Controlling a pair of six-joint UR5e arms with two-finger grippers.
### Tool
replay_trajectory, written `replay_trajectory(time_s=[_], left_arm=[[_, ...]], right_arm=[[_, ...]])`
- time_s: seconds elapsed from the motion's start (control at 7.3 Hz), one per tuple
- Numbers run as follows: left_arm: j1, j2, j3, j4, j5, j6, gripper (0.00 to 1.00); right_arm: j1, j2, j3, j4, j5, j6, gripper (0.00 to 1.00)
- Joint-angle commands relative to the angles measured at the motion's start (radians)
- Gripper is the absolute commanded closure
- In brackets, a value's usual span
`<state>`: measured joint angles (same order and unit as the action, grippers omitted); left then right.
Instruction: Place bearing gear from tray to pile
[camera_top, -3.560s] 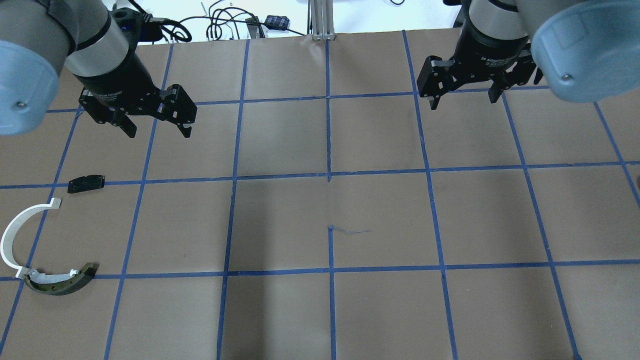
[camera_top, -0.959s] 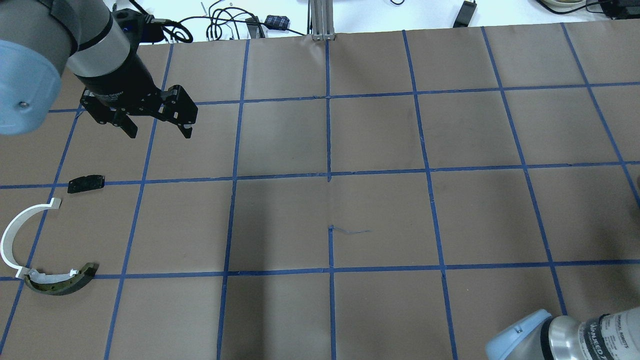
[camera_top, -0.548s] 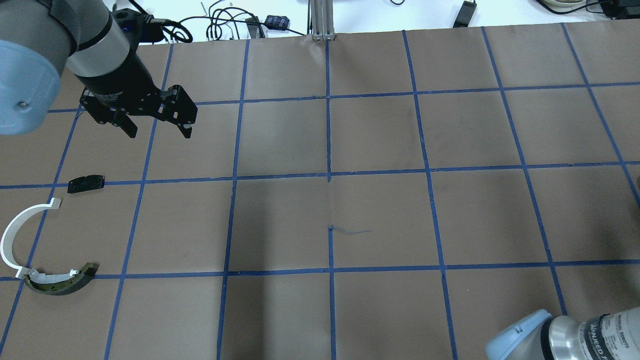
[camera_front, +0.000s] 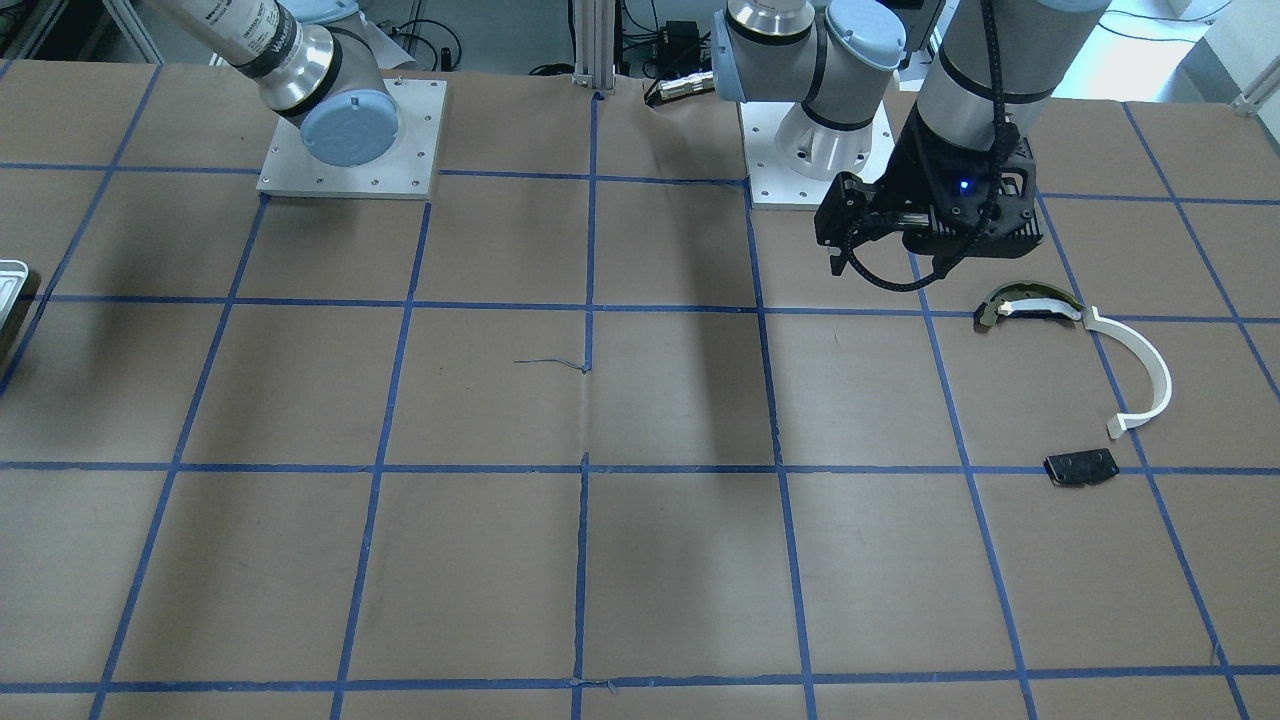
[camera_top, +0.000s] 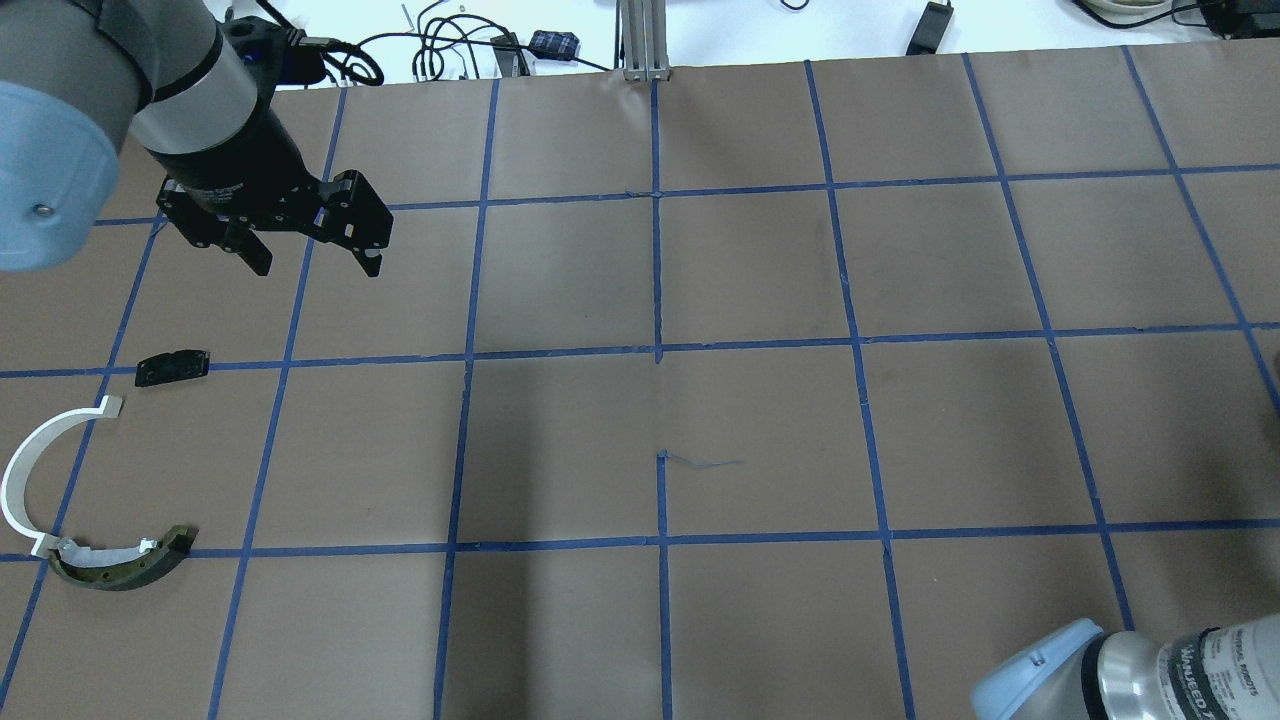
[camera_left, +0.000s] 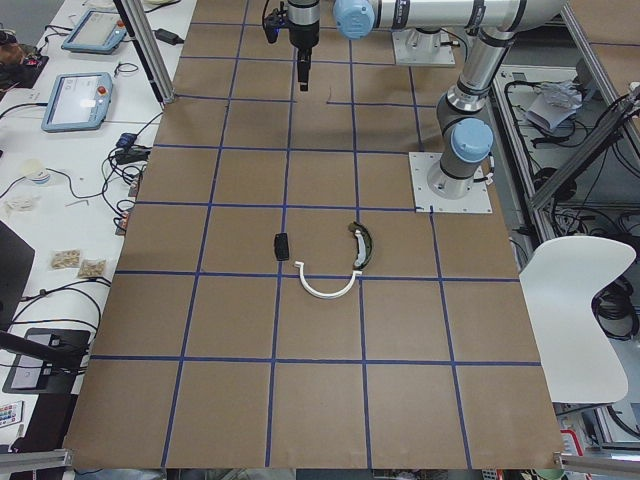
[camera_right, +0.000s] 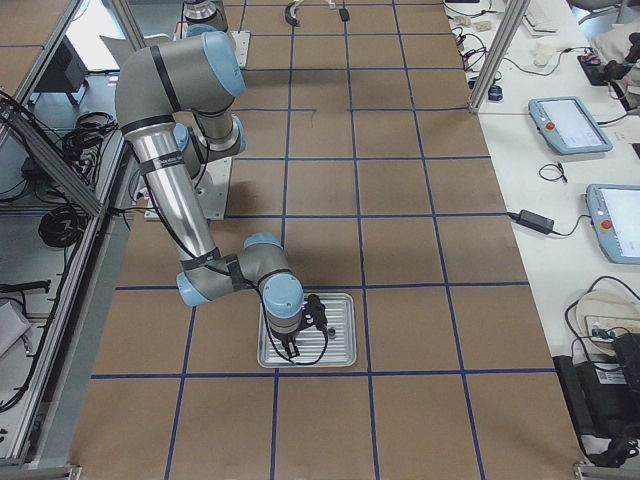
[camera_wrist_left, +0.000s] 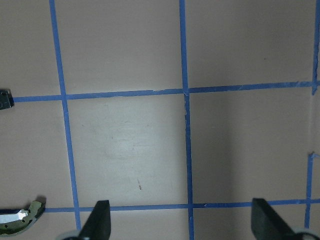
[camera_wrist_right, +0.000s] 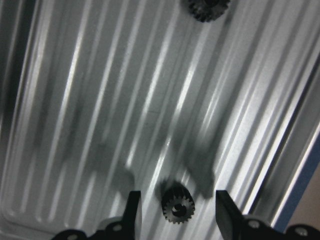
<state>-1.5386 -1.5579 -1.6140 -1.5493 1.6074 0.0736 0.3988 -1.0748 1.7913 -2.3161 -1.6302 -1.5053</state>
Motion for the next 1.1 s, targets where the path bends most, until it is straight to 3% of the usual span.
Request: replay_trajectory(time_s=[0.0, 0.27, 0.55, 0.96], left_arm=[[0.000, 0.001, 0.000, 0.000, 0.000, 0.000, 0.00], [0.000, -0.001, 0.000, 0.000, 0.000, 0.000, 0.00], [0.000, 0.001, 0.000, 0.000, 0.000, 0.000, 0.00], [0.000, -0.001, 0.000, 0.000, 0.000, 0.000, 0.00]], right_arm=[[0.000, 0.004, 0.000, 0.000, 0.003, -0.028, 0.45], [0.000, 0.004, 0.000, 0.000, -0.002, -0.032, 0.49], [0.000, 0.009, 0.000, -0.002, -0.002, -0.035, 0.77], [0.000, 0.007, -0.010, 0.004, -0.007, -0.053, 0.93]])
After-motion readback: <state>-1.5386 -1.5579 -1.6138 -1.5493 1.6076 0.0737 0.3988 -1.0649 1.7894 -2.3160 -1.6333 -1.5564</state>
